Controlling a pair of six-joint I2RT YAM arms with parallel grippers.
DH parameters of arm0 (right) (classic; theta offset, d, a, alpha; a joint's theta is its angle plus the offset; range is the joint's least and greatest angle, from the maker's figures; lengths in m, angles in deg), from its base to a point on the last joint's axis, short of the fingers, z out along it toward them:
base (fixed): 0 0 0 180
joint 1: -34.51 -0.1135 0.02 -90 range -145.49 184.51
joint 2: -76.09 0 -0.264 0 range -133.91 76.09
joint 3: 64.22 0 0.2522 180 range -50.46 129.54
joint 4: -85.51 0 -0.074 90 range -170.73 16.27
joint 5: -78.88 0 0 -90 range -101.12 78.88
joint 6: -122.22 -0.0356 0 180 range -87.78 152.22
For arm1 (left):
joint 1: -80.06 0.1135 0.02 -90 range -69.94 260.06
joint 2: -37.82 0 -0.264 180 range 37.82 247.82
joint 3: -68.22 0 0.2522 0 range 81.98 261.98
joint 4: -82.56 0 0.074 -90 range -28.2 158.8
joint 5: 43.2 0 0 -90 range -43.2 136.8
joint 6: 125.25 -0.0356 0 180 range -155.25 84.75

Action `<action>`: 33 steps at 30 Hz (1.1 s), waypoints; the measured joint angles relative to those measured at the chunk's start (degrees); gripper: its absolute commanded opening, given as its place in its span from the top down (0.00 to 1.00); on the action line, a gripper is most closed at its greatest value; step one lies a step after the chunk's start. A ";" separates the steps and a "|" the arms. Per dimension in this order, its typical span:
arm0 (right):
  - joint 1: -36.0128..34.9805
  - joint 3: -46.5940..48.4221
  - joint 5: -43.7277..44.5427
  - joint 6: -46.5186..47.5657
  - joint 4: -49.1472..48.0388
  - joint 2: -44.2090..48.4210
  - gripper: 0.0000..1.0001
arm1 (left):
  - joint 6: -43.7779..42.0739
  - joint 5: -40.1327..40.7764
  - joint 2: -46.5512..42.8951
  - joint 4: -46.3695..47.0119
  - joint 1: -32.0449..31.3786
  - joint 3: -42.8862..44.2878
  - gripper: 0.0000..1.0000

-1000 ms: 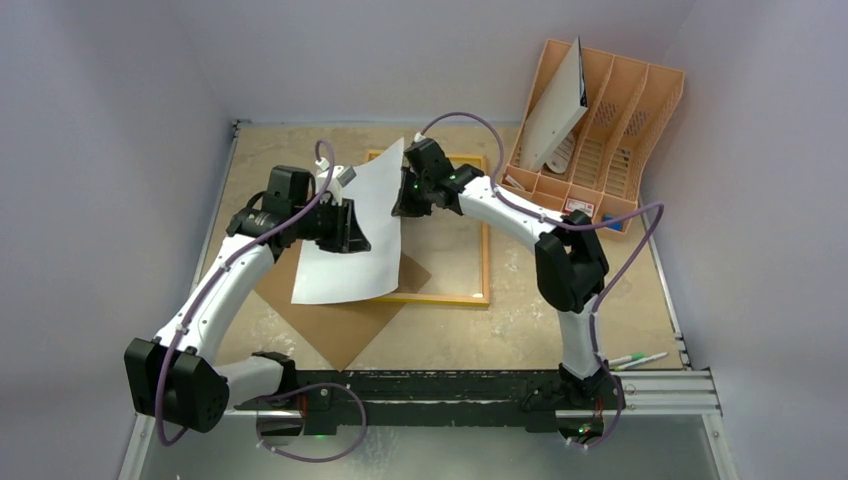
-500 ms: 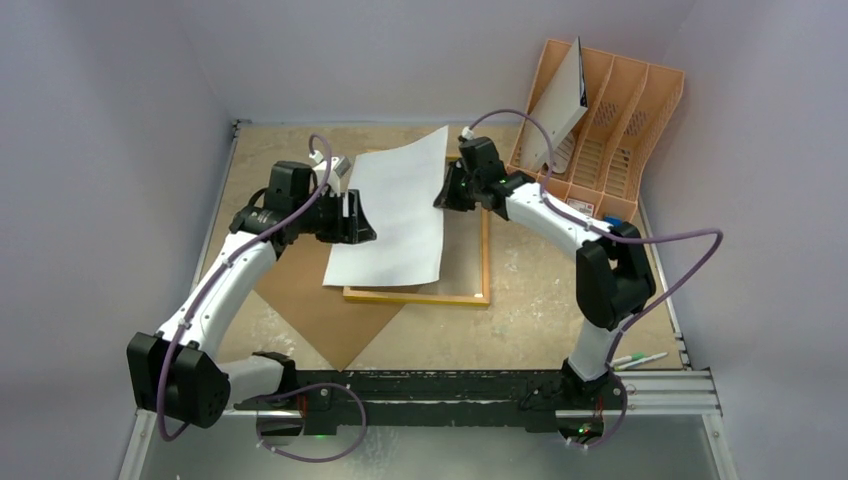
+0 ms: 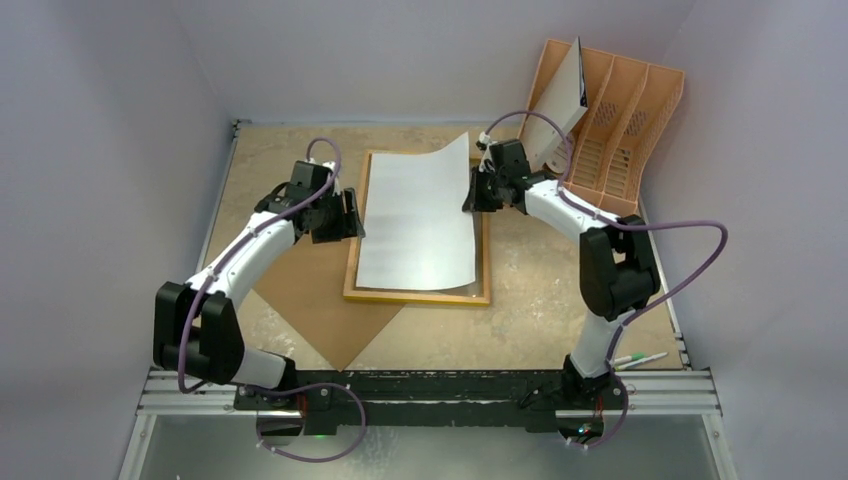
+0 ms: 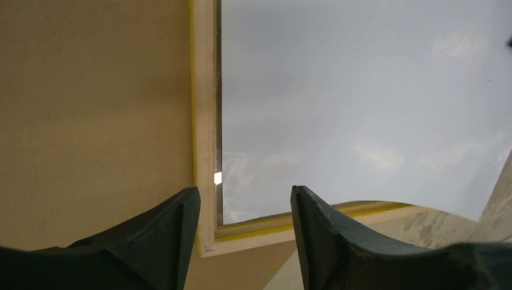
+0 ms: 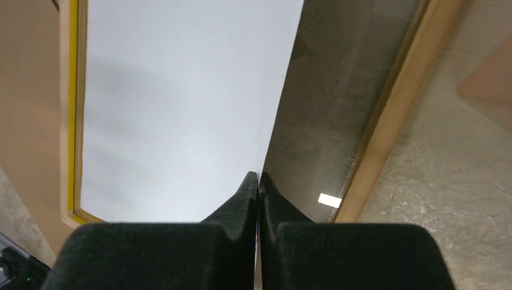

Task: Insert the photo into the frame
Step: Turn over the photo from the photo frame.

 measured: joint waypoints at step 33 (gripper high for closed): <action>0.00 2.93 5.40 1.11 7.15 -5.09 0.43 | 3.06 9.77 8.70 1.64 0.00 -1.16 0.43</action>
